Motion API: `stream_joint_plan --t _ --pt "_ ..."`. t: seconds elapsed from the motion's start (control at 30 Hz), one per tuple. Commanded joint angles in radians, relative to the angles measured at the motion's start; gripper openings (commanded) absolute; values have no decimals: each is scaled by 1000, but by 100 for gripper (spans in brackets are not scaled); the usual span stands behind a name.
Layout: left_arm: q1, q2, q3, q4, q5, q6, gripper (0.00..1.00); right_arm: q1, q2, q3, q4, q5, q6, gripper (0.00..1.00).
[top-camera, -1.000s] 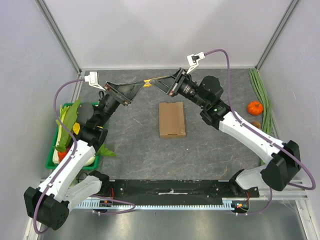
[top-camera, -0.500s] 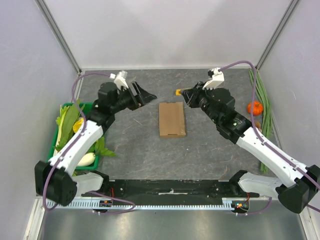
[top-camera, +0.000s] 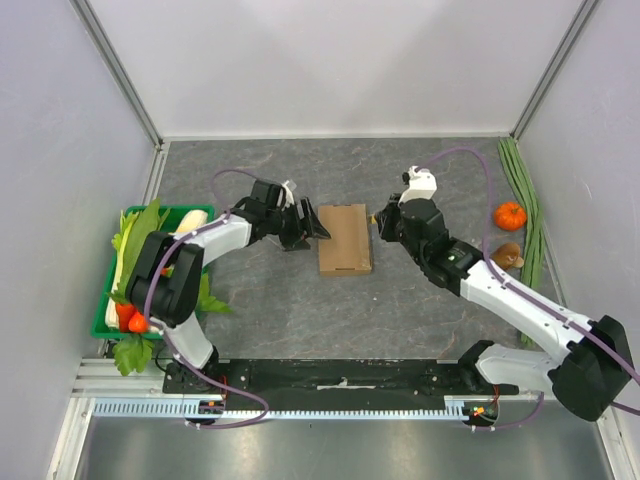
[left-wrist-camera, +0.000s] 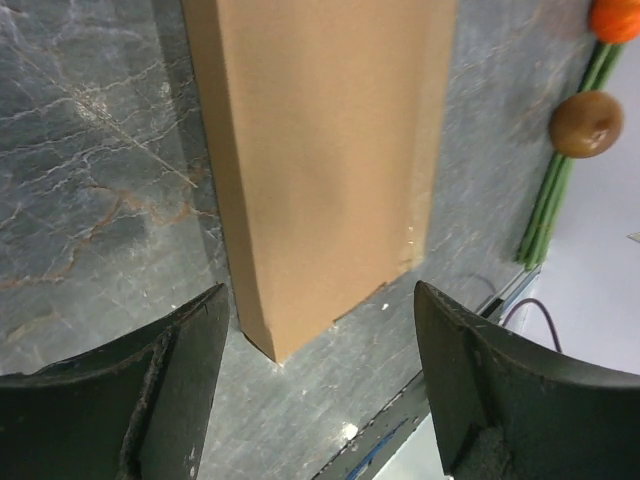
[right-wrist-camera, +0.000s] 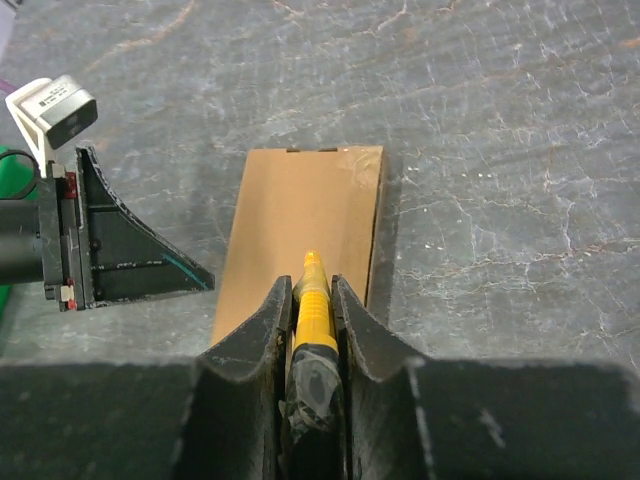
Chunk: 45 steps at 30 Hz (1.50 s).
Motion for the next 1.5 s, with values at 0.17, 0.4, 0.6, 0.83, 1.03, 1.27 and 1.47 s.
stream_joint_plan --t 0.17,0.4,0.6,0.83,1.03,1.27,1.47 --pt "-10 135 132 -34 -9 140 80 -3 118 -88 238 91 1 0" --pt "-10 198 167 -47 -9 189 82 -45 273 -97 405 54 35 0" --pt "-10 275 209 -94 36 201 83 -90 334 -88 482 22 37 0" --pt "-7 318 253 -183 -19 213 66 -167 393 -80 538 -21 38 0" --pt "-3 347 269 -251 -70 218 43 -186 419 -94 581 -37 32 0" --pt "-3 356 255 -262 -85 213 29 -186 445 -96 628 -80 58 0" --pt "-3 350 246 -262 -102 212 27 -186 463 -90 614 -57 60 0"
